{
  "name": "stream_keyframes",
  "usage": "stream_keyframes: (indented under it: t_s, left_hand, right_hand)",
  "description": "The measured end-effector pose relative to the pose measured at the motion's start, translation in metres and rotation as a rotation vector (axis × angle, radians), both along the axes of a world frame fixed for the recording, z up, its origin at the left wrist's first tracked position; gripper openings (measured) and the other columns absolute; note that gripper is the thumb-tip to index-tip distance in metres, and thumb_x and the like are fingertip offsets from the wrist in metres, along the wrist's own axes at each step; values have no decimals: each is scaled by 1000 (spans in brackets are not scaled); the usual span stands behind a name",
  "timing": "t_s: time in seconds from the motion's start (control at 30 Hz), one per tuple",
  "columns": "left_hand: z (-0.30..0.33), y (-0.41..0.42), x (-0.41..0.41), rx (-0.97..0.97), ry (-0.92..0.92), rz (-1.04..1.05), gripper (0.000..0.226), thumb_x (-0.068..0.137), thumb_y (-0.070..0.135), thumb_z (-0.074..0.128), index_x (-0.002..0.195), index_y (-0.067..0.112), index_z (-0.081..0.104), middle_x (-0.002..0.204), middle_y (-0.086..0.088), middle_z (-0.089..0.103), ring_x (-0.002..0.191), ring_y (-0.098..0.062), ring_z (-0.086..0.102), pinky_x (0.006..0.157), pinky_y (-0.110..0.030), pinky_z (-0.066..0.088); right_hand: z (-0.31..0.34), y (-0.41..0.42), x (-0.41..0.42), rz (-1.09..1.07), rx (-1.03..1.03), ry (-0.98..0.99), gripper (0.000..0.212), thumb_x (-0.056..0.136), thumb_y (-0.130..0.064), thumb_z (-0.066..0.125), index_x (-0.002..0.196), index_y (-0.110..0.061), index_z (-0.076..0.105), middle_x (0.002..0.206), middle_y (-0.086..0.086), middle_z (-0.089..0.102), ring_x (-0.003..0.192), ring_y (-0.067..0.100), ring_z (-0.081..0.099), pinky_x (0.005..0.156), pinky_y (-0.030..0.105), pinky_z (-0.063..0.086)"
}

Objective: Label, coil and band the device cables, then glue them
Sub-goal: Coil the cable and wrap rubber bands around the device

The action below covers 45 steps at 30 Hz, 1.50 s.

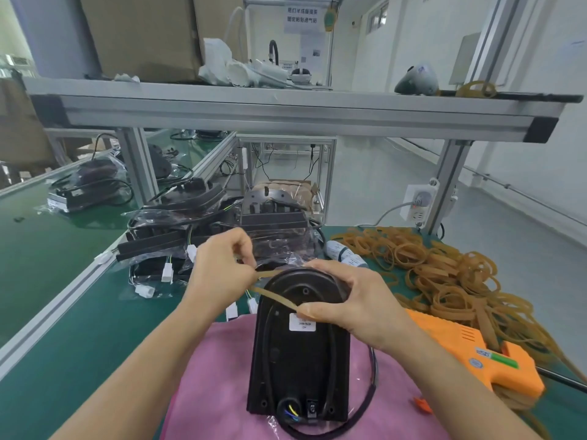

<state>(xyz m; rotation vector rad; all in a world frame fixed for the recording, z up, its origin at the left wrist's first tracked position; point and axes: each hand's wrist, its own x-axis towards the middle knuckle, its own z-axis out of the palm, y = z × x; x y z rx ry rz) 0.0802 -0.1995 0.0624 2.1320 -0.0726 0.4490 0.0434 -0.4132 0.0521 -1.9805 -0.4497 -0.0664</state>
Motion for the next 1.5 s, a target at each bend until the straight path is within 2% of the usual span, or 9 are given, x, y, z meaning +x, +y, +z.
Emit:
stream_keyframes:
  t_s: [0.33,0.4,0.47,0.73,0.87,1.03,1.13,1.27,1.5]
  left_hand:
    - [-58,-5,-28,-865,364,-254,39,79,-20,48,57,13,50,55,0,49,46,-10,45,46,-19,42]
    - [-62,-10,-35,-895,349,-363,9,84,4,60,85,11,65,78,-6,66,70,-19,63,69,-28,54]
    - [-73,-17,-46,-801,399,-453,39,76,12,74,113,10,63,100,-10,73,92,-24,70,83,-37,56]
    - [-85,-33,-53,-896,327,-380,60,38,12,87,95,11,70,95,-22,72,81,-32,71,66,-36,58]
    - [-83,-34,-52,-908,359,-394,60,43,3,85,101,8,69,96,-23,72,82,-35,70,67,-39,58]
    - [-84,-37,-49,-928,397,-434,50,50,-3,81,97,12,71,98,-24,71,81,-36,70,67,-41,59]
    - [-84,-42,-47,-934,428,-441,47,52,-3,81,95,14,73,97,-22,72,79,-33,71,63,-36,58]
    - [-85,-33,-36,-987,457,-307,58,47,-2,85,102,12,71,95,-19,73,75,-30,71,60,-36,58]
    - [-84,-30,-29,-1006,541,-239,62,50,5,83,111,8,66,91,-21,74,71,-33,72,56,-38,58]
  right_hand:
    - [0,0,1,-37,61,30,52,64,-17,89,107,-34,66,96,-15,74,91,-3,68,79,5,46]
    - [-1,-2,0,-47,102,46,52,64,-16,89,110,-27,68,95,-12,75,90,1,69,78,8,48]
    - [-1,-1,-1,-50,97,50,54,63,-16,89,112,-25,68,95,-11,75,91,3,70,79,11,49]
    - [-25,4,-13,-205,-102,82,117,57,-33,90,149,-45,19,138,-18,49,125,0,49,103,21,40]
    - [-33,0,-16,-217,123,180,107,64,-12,89,148,-34,26,127,-17,59,108,0,62,97,23,49]
    - [-39,-9,-17,-420,668,266,48,71,3,78,111,-20,66,113,3,68,102,12,67,90,36,55]
    - [-39,-6,-18,-490,513,173,27,72,0,79,91,-18,74,88,0,72,82,14,69,77,30,58]
    - [-24,-33,-25,-546,-249,-206,6,76,-11,79,77,-17,77,80,-8,71,76,7,64,77,26,49]
    - [-46,-20,-81,-115,-576,190,15,73,-50,71,87,-48,70,66,-20,64,61,-3,54,58,15,40]
